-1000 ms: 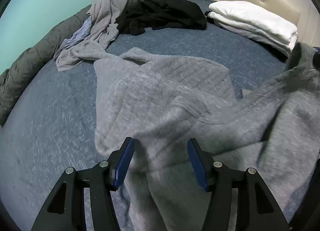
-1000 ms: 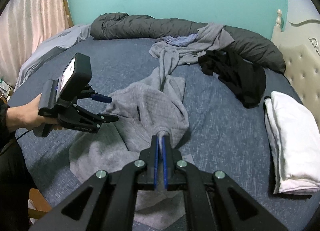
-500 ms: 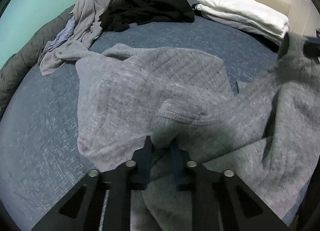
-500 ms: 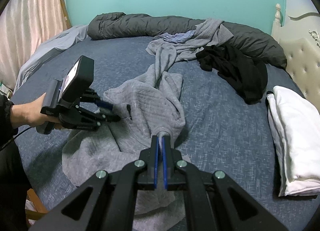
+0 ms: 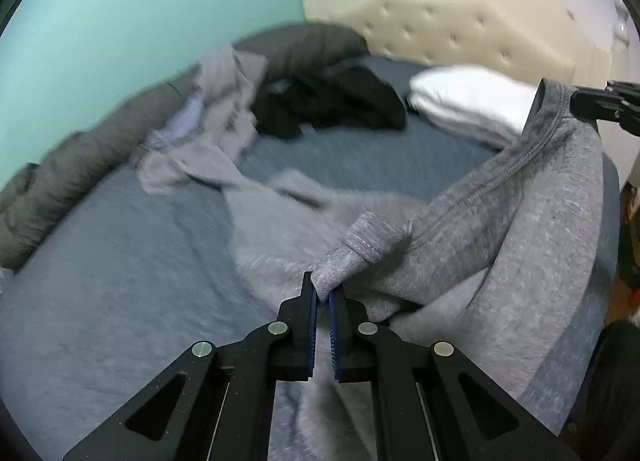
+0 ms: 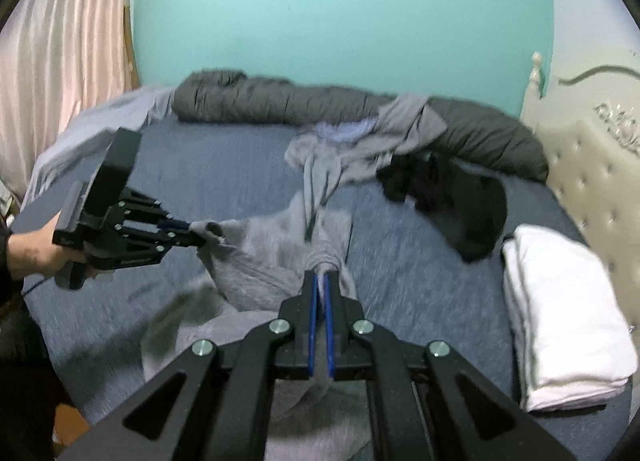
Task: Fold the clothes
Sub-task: 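Lift the sweatshirt up with both tools, holding it spread between them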
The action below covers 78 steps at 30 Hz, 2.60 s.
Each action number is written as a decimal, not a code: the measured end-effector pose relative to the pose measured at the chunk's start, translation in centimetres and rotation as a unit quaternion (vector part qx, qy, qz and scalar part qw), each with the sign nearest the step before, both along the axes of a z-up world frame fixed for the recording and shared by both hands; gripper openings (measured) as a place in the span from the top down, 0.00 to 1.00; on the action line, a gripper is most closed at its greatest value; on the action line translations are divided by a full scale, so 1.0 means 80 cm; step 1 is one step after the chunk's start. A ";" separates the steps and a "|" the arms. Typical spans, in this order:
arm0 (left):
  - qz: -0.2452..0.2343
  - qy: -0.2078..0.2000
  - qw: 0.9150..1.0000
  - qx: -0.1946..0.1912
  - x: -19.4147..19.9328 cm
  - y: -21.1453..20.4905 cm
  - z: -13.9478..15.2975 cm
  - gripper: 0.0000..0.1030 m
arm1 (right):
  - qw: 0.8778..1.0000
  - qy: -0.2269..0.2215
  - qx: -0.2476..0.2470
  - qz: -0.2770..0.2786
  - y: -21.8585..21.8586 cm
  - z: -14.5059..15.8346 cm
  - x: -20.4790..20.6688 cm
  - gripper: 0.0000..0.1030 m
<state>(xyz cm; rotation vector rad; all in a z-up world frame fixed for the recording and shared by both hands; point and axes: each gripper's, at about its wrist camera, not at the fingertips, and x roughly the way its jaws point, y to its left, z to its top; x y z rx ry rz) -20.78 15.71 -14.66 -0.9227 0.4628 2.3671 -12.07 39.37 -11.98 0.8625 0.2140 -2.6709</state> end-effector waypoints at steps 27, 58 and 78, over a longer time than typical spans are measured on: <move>0.126 0.264 0.953 0.084 0.183 -0.164 0.502 0.96 | 0.957 0.288 0.021 0.040 -0.108 0.454 0.124 0.98; 0.134 0.202 0.970 0.004 0.205 -0.207 0.403 0.95 | 0.967 0.240 0.033 0.074 -0.164 0.432 0.135 0.98; 0.171 0.031 0.985 0.006 -0.118 -0.193 0.127 0.95 | 0.996 0.059 0.063 0.030 -0.186 0.167 -0.192 0.98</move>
